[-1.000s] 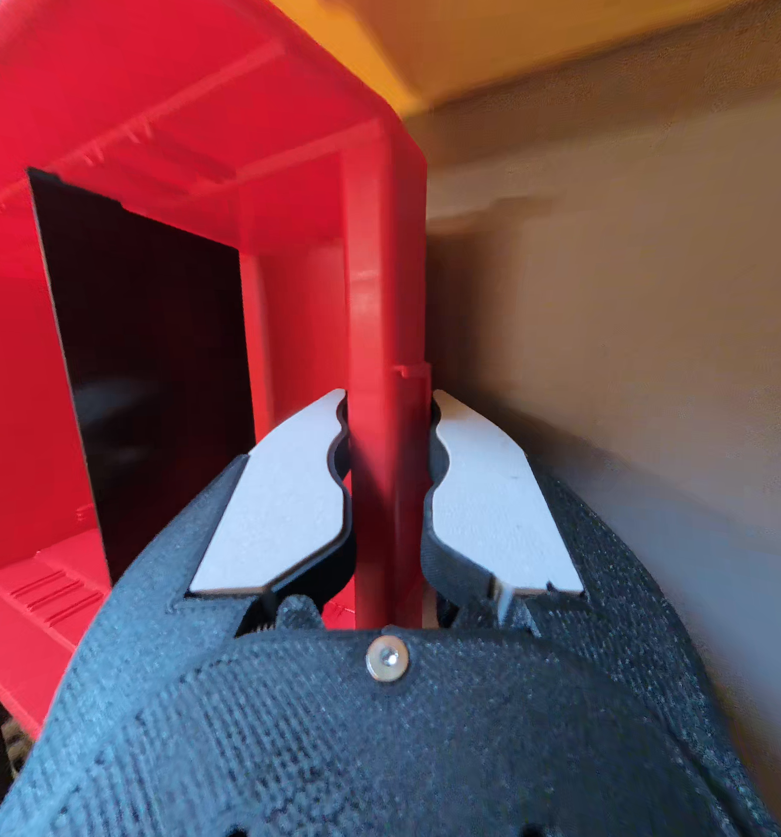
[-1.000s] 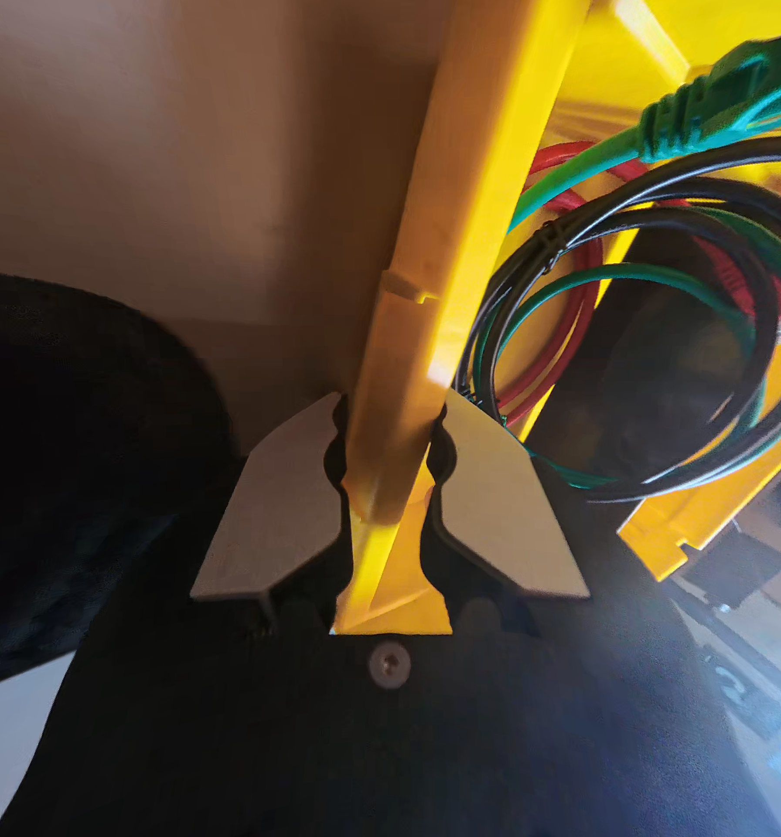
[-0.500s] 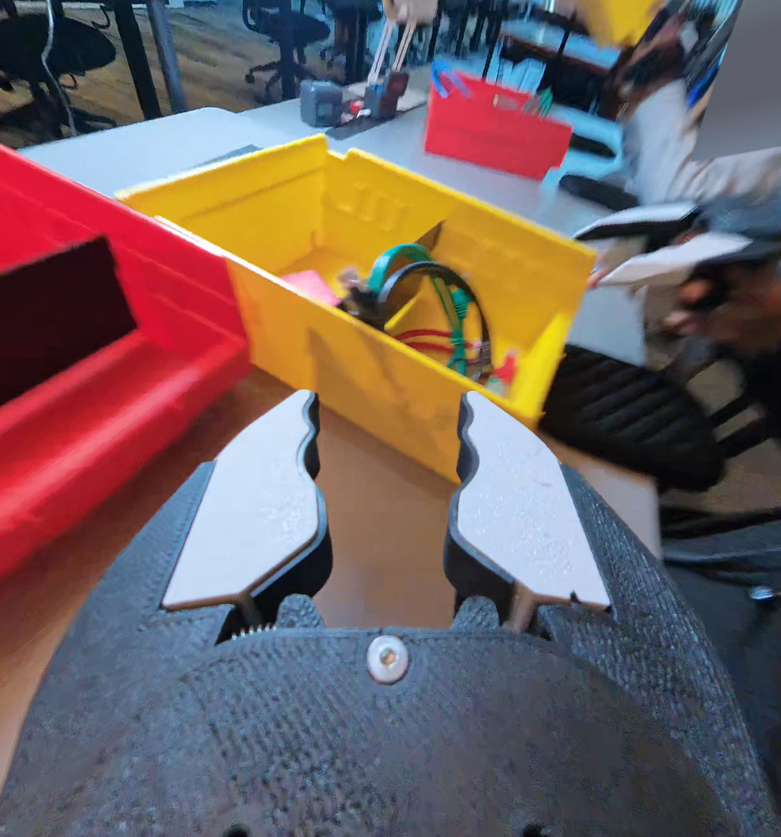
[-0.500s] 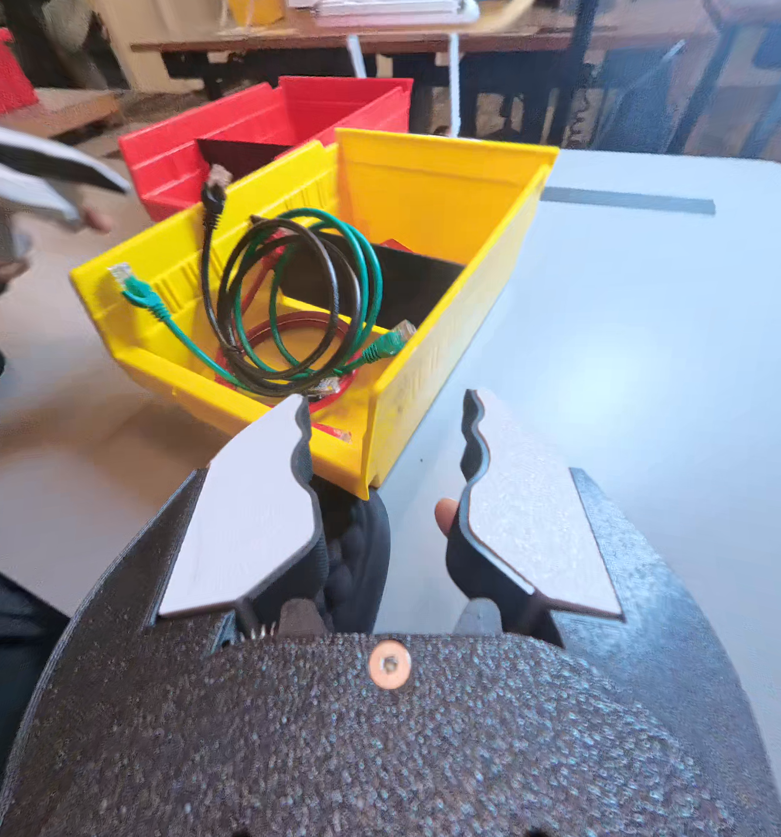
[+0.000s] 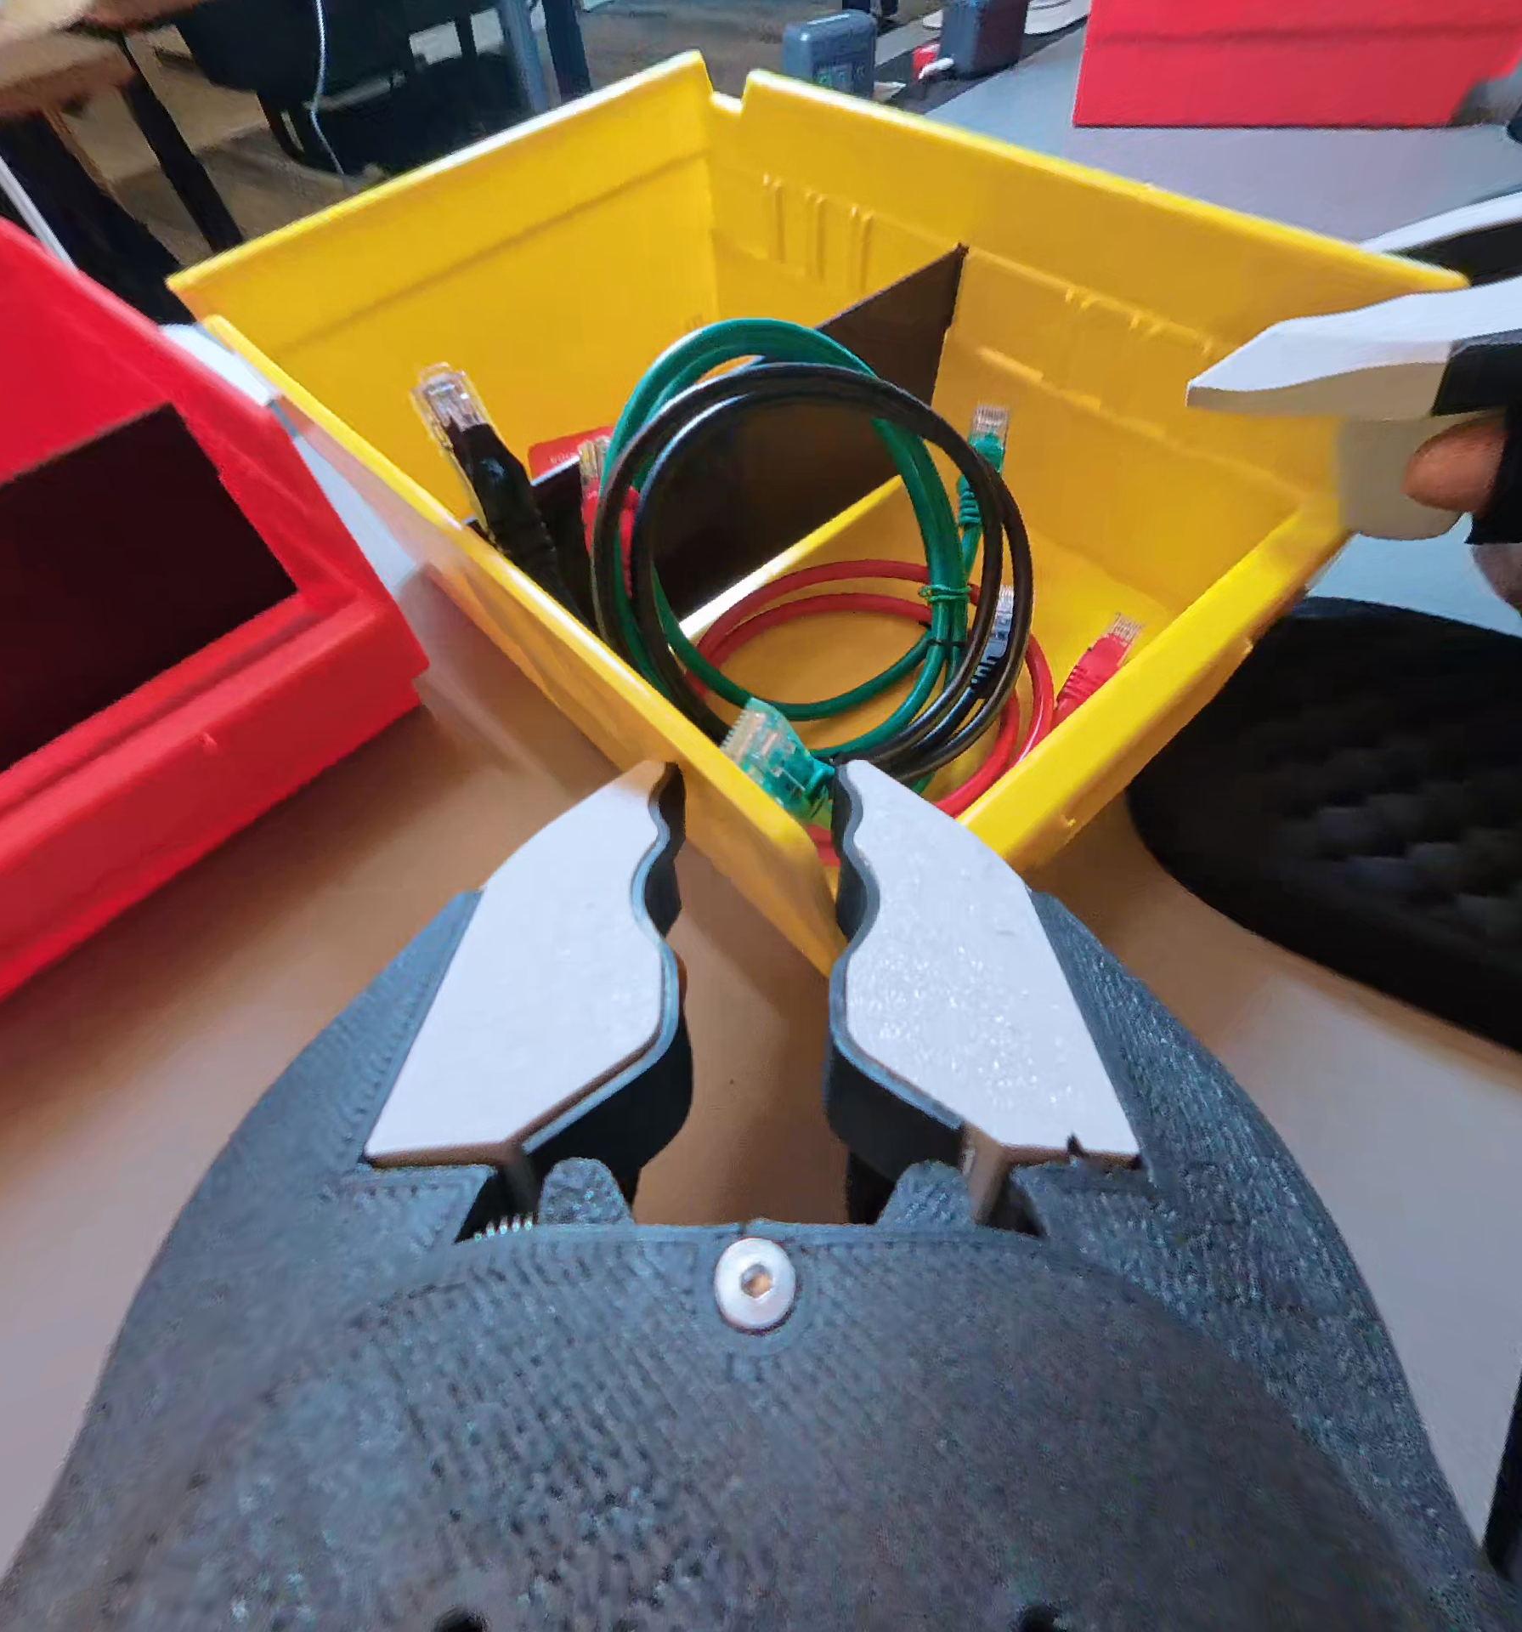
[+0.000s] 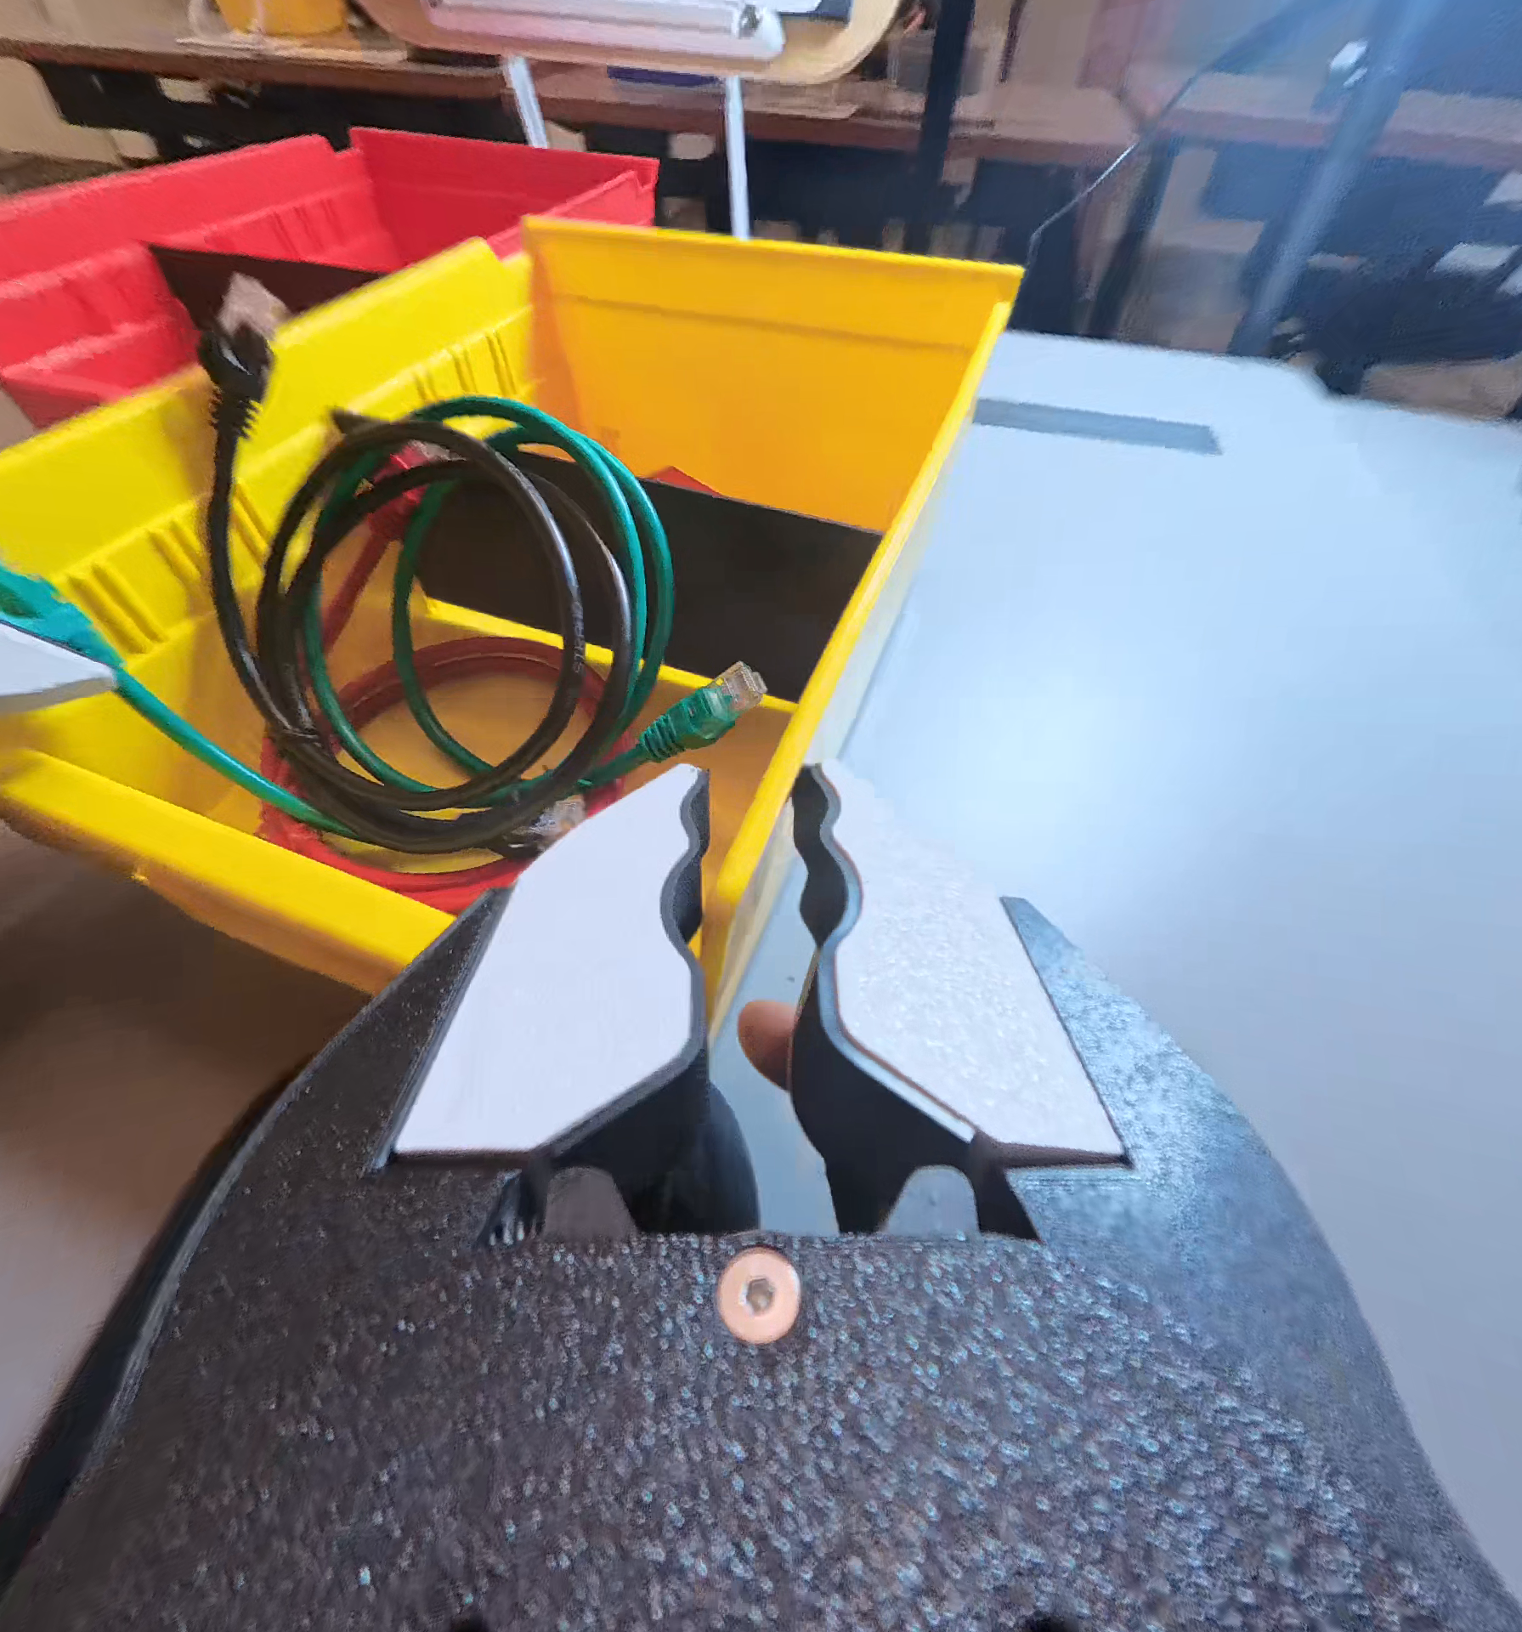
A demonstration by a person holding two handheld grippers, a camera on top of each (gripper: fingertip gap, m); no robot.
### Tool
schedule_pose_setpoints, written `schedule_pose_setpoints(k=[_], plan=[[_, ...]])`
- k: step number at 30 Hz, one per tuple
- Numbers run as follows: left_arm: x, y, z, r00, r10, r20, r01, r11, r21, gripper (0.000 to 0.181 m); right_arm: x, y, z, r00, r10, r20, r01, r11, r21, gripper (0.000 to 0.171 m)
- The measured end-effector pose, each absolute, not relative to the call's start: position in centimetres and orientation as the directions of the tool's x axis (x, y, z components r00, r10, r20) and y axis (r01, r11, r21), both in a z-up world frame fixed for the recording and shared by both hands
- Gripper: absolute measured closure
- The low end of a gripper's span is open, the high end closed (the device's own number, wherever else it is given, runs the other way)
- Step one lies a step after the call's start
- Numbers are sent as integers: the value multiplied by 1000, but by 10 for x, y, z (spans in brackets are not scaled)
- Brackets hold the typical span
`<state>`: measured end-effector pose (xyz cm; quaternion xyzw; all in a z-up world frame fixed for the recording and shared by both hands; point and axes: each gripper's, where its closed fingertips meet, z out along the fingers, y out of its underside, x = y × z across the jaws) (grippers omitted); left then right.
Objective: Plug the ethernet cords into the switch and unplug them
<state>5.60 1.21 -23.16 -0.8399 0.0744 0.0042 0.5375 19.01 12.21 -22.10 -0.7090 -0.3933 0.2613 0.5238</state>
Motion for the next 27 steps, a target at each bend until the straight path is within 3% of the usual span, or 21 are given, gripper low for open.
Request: schedule_pose_setpoints(k=[8,15,21,27], plan=[[67,-38,-132,967,-77,-242,-253,-200,-947,151,205,68,-107,538,834,122,111,74,-991,155],[-24,-136,-61,935,181,-304,-266,-209,-941,152,88,-3,-32,319,933,169,27,170,-985,153],[-125,-220,-70,889,361,-282,-158,-336,-928,152,-48,-64,-59,69,993,94,107,86,-990,151],[-213,-268,-140,889,422,-178,24,-432,-902,153,-149,-107,-139,-71,997,-14,257,5,-966,147]])
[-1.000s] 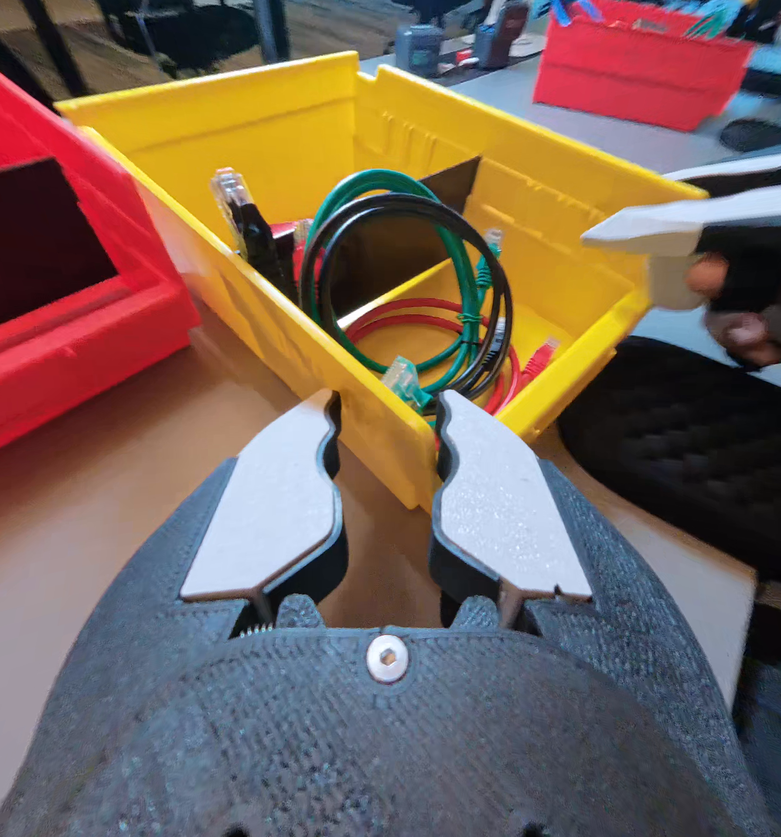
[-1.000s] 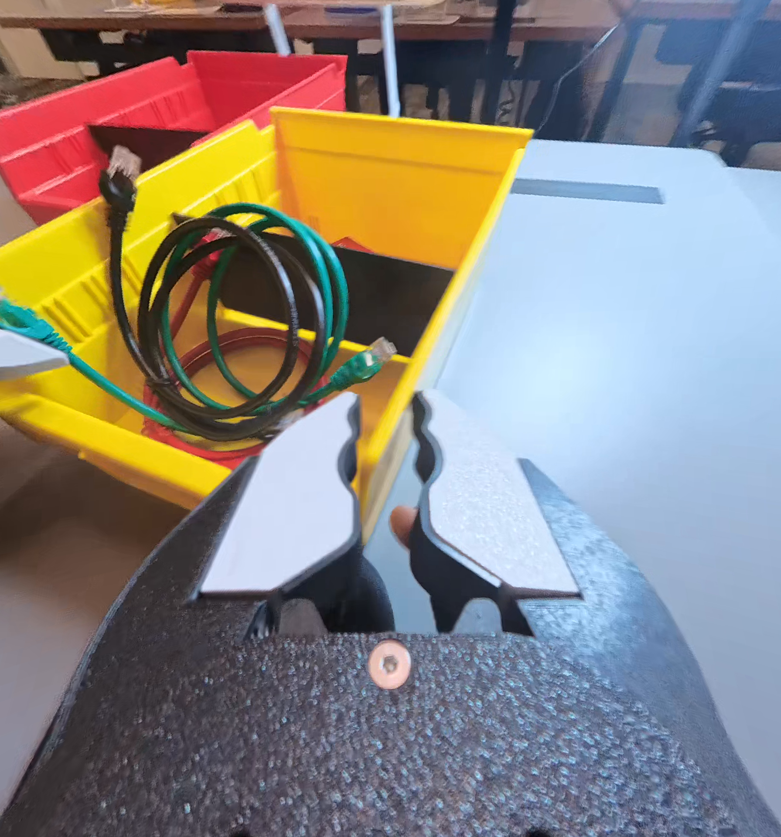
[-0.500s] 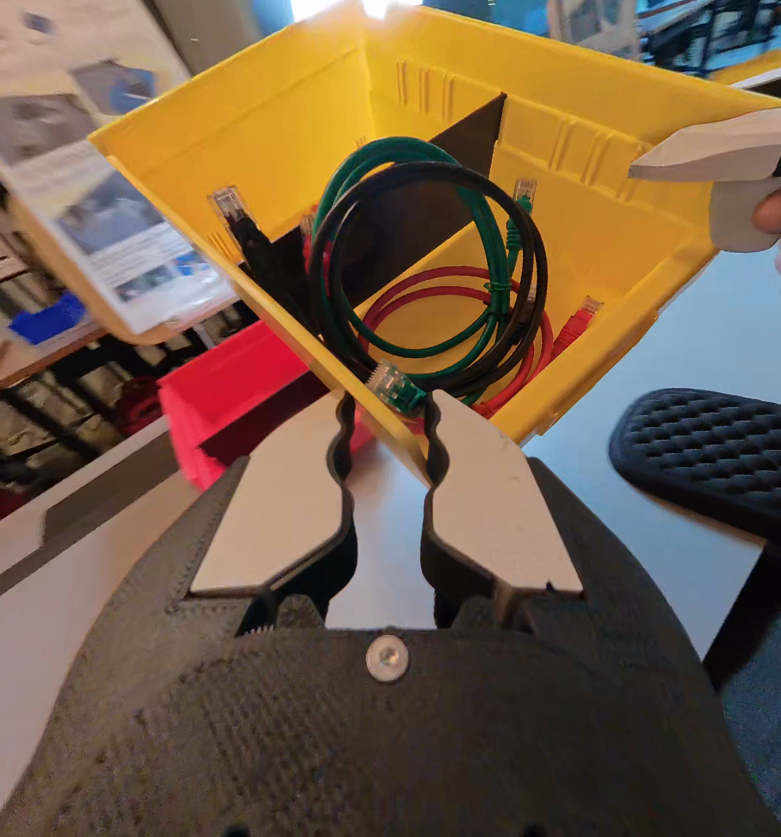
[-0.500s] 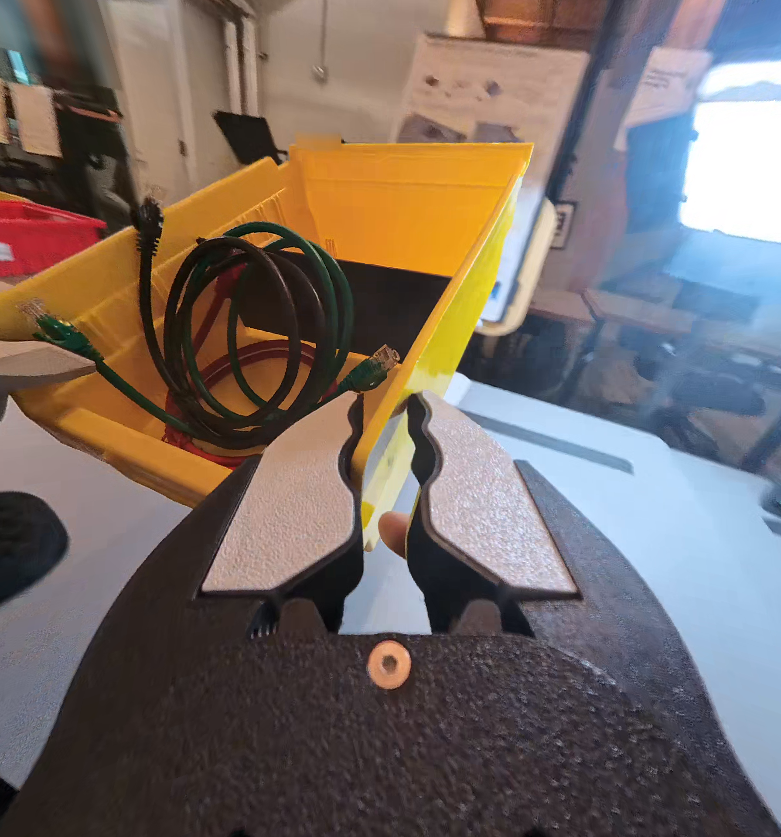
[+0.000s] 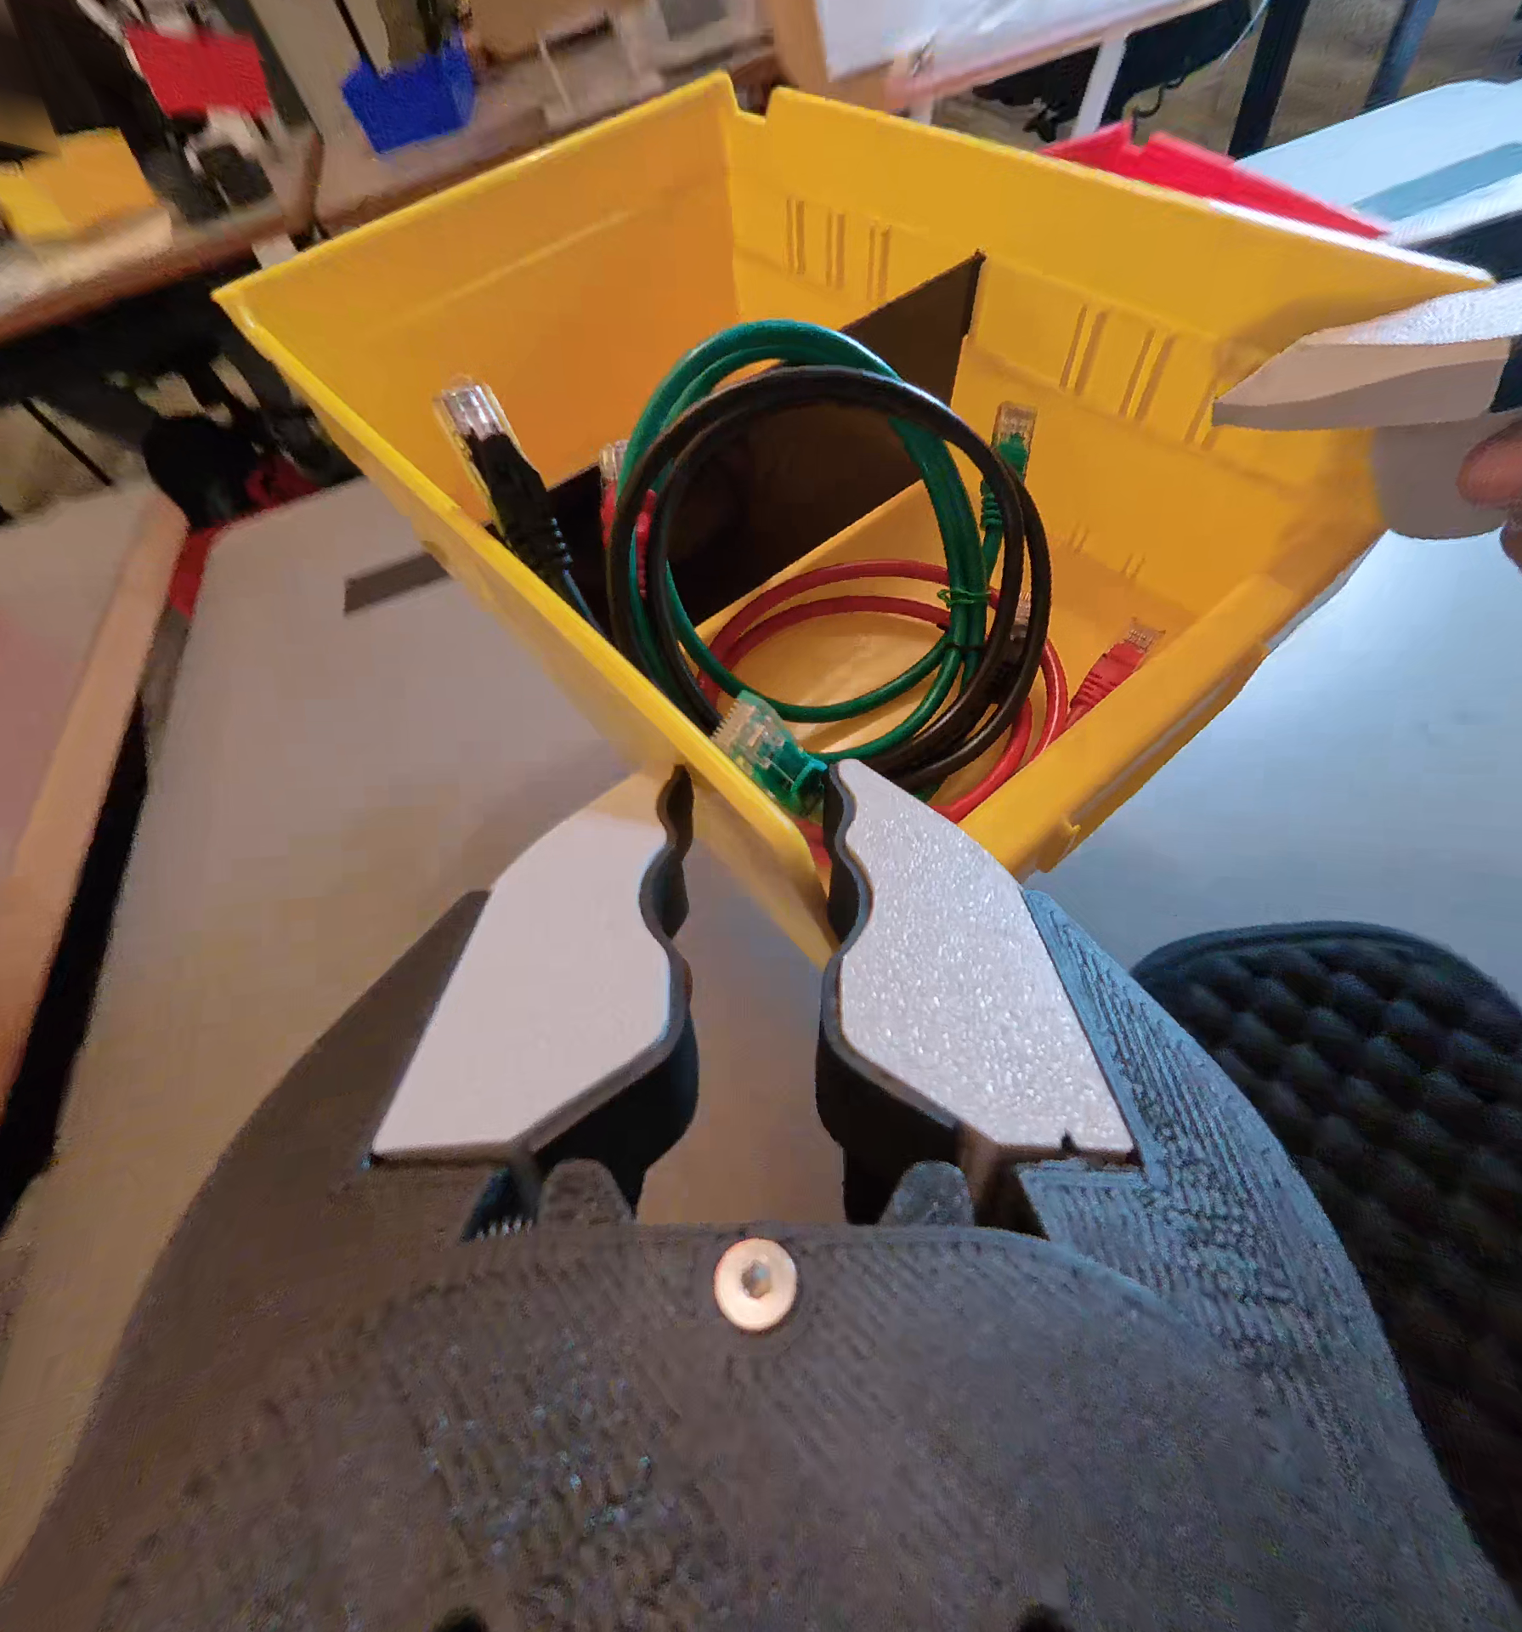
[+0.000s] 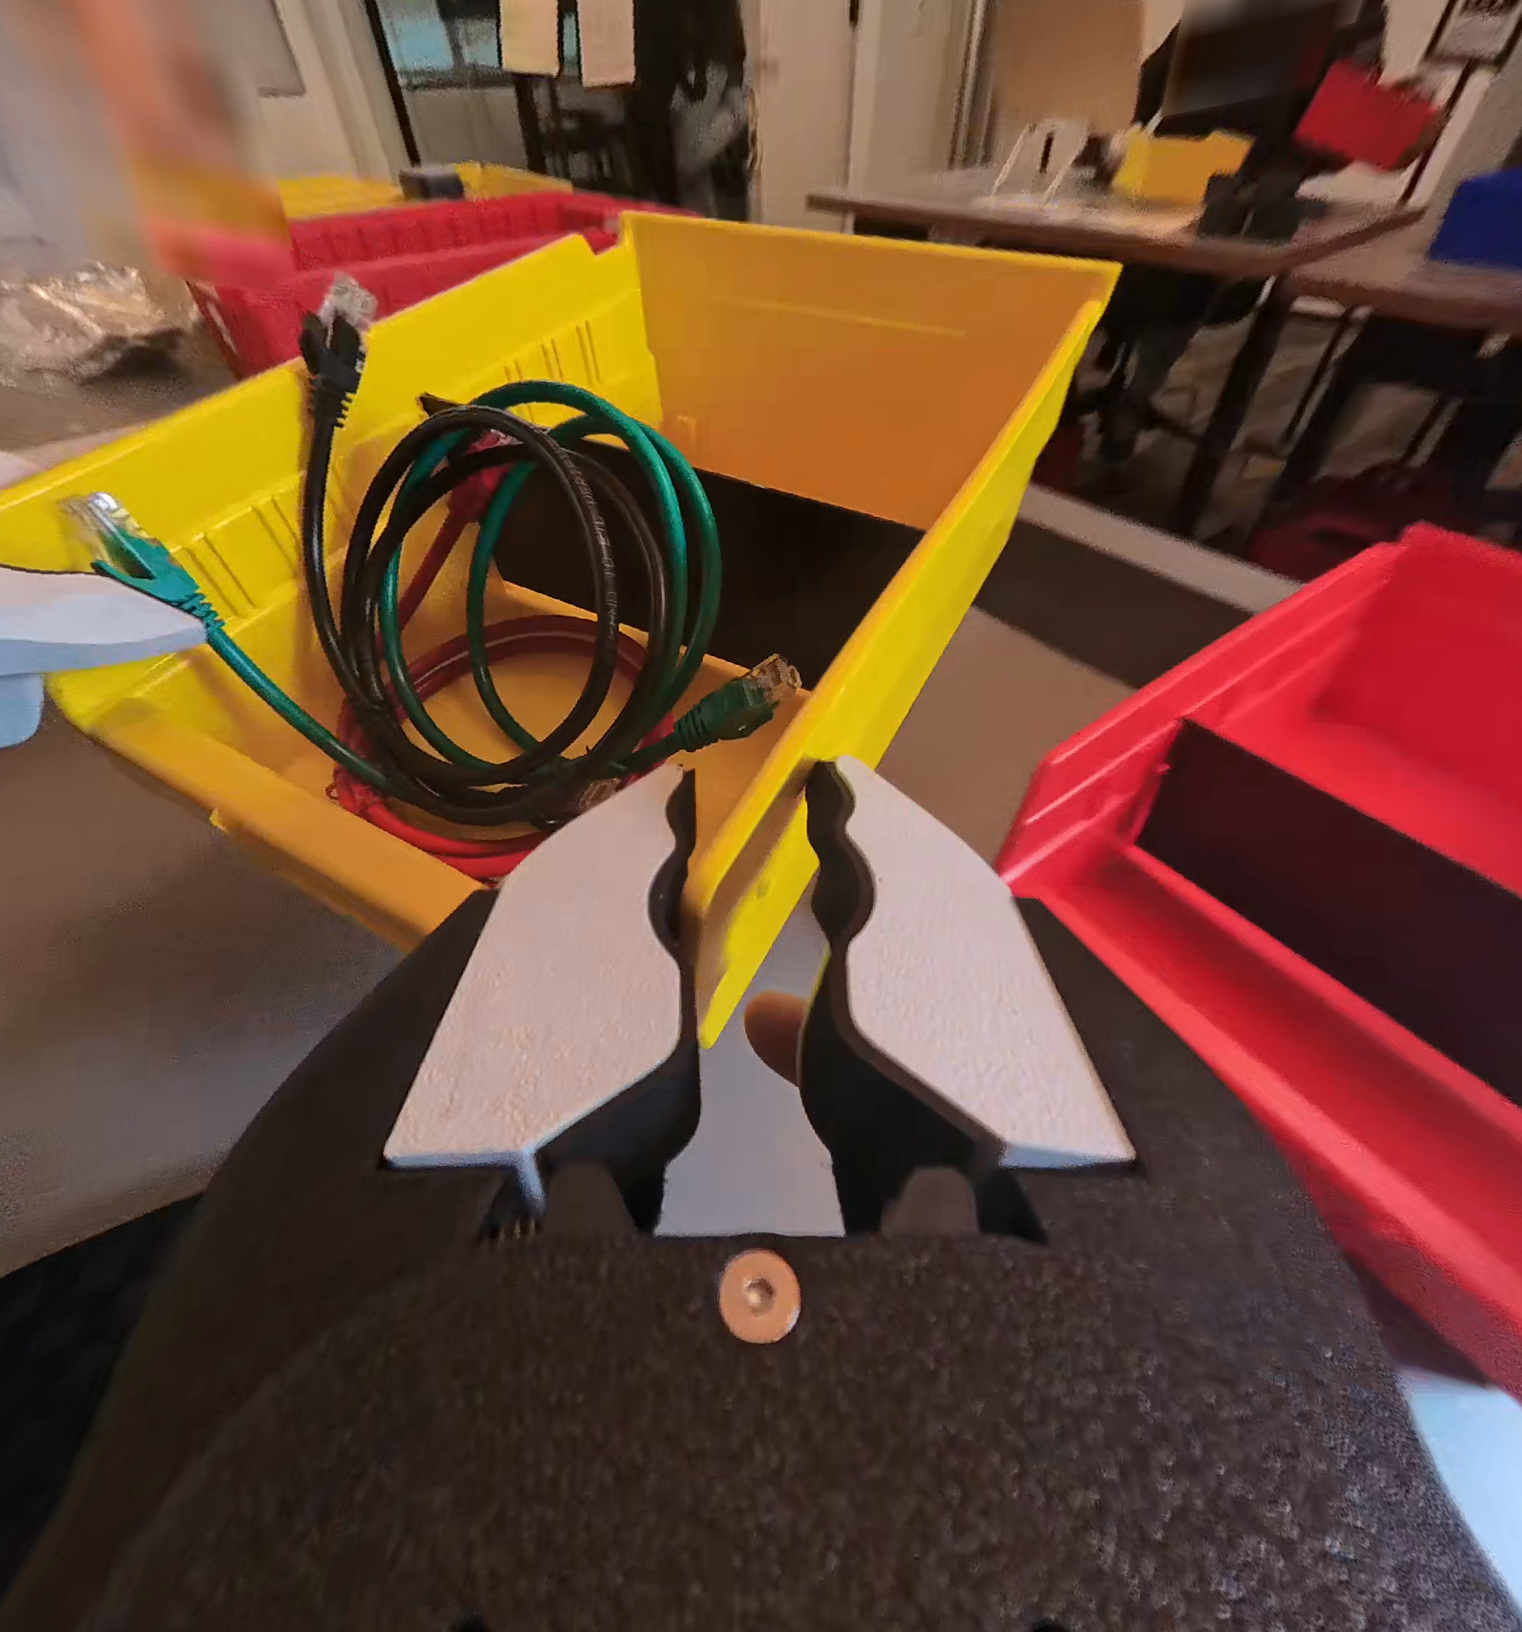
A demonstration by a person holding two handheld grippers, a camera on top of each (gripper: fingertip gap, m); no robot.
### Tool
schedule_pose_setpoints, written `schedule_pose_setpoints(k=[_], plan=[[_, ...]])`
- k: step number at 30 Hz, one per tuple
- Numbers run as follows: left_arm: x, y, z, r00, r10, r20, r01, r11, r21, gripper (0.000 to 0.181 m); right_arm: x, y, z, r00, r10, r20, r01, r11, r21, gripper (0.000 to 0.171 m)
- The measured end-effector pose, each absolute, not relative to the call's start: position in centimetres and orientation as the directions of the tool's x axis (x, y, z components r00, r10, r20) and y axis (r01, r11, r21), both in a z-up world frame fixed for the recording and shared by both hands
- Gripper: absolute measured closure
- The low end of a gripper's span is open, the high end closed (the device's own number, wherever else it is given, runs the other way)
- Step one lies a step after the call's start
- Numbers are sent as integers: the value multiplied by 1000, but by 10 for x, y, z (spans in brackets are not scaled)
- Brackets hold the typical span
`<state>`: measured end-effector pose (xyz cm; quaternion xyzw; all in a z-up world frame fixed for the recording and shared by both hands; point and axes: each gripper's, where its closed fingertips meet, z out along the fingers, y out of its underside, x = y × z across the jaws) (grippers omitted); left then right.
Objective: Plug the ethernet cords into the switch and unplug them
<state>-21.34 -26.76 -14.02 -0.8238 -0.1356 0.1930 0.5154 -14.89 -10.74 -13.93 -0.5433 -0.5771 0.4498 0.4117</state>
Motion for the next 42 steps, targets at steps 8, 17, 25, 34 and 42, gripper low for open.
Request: schedule_pose_setpoints(k=[8,17,25,34,42], plan=[[-280,-255,-222,882,468,-54,144,-377,-915,156,-203,-103,-221,-120,992,-29,374,18,-927,140],[-297,-249,-183,819,444,-363,-92,-523,-847,137,-157,-53,-205,-297,894,335,502,445,-742,113],[-231,-204,-265,894,-184,-409,-353,-852,-388,124,-143,41,-284,-511,722,467,715,658,-235,129],[-257,-170,-292,787,-337,-517,-513,-824,-243,149,-28,74,-279,-423,754,502,740,607,-288,135],[-295,-132,-291,768,-344,-540,-557,-775,-298,150,66,111,-277,-283,758,587,793,529,-301,135]])
